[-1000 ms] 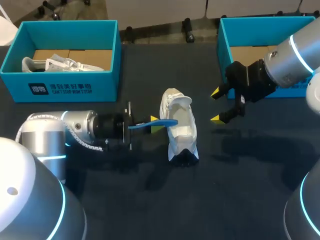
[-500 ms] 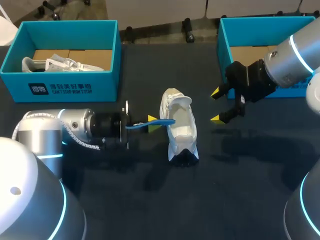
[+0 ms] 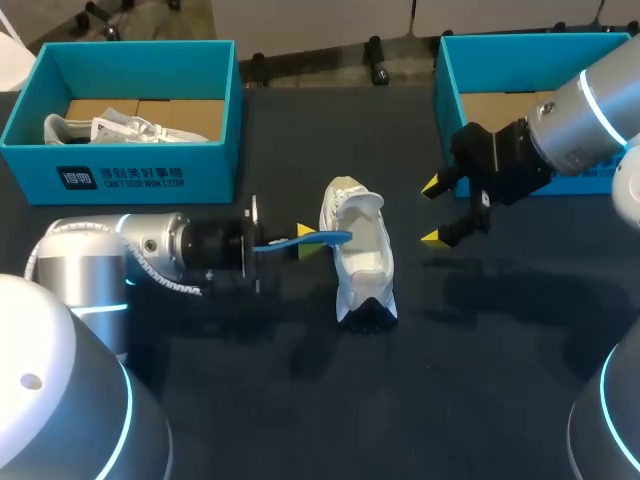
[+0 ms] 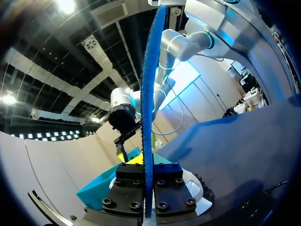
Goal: Take the shoe out of the shoebox, open the shoe tongue, remove and reinsert the insole, then place the shoe into the shoebox
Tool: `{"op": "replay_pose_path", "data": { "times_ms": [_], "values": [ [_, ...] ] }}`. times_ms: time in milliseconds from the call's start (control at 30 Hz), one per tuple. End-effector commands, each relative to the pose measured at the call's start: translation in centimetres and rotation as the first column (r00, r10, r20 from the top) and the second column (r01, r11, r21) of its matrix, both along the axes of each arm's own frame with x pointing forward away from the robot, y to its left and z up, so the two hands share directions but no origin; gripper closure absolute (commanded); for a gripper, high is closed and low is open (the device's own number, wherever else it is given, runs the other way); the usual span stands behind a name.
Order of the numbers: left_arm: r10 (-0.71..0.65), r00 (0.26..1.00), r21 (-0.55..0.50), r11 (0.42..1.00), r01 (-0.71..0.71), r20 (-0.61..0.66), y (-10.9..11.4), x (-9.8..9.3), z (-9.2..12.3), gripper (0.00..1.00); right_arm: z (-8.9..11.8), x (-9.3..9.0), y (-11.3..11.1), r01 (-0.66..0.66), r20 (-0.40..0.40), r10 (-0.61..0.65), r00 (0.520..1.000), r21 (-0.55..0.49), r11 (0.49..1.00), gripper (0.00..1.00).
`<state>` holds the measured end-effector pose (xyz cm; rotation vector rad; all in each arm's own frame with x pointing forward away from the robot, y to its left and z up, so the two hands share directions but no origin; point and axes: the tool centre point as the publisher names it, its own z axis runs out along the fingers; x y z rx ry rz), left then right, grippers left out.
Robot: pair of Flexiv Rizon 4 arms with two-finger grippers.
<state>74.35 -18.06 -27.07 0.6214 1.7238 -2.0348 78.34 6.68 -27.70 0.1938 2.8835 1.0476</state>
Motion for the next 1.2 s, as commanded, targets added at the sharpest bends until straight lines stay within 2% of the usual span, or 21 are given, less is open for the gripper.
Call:
{"op": "replay_pose_path", "data": {
  "times_ms": [33,467,800,1000,1200],
  "values": [
    [-0.003,1.0,0.003,1.0,0.003,-0.003,-0.9,0.3,-0.3,1.0,-0.1,0.0,0.1,0.001,0.001,-0.001,1.0,-0.002,1.0,0.0],
    [0.0,1.0,0.03,1.0,0.0,-0.02,-0.9,0.6,-1.6,1.0,-0.1,0.0,0.1,0.001,0.001,-0.001,1.0,-0.002,1.0,0.0],
    [-0.005,1.0,0.02,1.0,0.005,-0.005,-0.5,-0.7,0.5,1.0,-0.1,0.0,0.1,0.001,0.001,-0.001,1.0,-0.002,1.0,0.0],
    [-0.007,1.0,0.018,1.0,0.008,-0.024,-0.8,-0.6,0.6,1.0,-0.1,0.0,0.1,0.001,0.001,-0.001,1.0,-0.002,1.0,0.0],
    [-0.006,0.999,0.046,0.999,0.008,-0.041,-1.1,-0.5,-0.3,1.0,-0.1,0.0,0.1,0.001,0.001,-0.001,1.0,-0.002,1.0,0.0]
  ]
}}
